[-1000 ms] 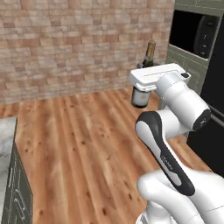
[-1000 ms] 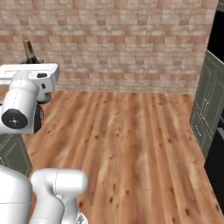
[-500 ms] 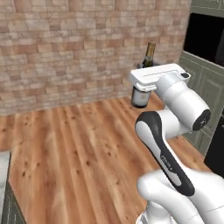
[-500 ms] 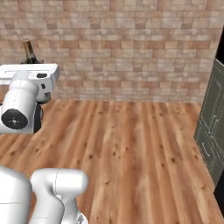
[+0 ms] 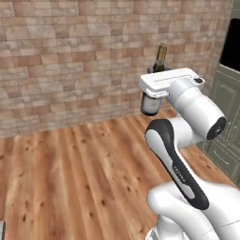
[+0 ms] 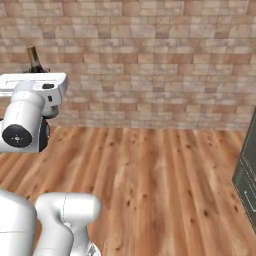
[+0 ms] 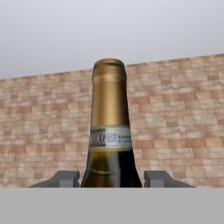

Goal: Open the cabinet directly in front. Then move the wine and the mug to the dining counter with the candle on it.

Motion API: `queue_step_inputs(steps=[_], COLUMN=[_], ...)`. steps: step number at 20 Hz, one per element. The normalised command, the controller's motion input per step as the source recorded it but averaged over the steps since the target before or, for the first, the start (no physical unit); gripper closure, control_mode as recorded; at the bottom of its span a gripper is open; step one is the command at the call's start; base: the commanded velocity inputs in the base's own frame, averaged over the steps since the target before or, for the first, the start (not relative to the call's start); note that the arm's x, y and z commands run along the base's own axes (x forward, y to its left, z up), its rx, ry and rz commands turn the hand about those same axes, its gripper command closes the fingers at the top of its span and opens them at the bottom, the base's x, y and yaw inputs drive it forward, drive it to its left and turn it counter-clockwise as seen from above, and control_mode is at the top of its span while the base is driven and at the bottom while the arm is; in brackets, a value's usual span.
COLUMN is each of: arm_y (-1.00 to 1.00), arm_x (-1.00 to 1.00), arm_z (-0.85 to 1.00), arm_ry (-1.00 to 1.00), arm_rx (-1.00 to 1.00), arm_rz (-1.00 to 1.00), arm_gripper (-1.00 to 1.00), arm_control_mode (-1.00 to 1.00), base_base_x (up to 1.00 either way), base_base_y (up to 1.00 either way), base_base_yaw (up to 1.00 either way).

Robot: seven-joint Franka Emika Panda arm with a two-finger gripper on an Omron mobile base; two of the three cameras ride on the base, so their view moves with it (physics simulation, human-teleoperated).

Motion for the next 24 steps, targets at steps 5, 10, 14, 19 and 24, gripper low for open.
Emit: queue_step_inputs(steps=[5,10,14,19,24], arm_y=[0.00,0.00,0.00,0.00,0.00], arm_x=[0.00,0.00,0.00,0.00,0.00], arm_z=[0.00,0.00,0.00,0.00,0.00], arm_ry=[0.00,0.00,0.00,0.00,0.00], arm_rx=[0.00,0.00,0.00,0.00,0.00], arm_rz=[0.00,0.00,0.00,0.00,0.00], arm_gripper=[1.00,1.00,1.00,1.00,1.00], arm_control_mode=[1.00,1.00,1.00,1.00,1.00], base_base_x=[1.00,1.00,1.00,0.96,0.62], base_base_y=[0.35,0.35,0.16,0.00,0.00], base_base_yaw=[0.00,0.04,0.27,0.51,0.59])
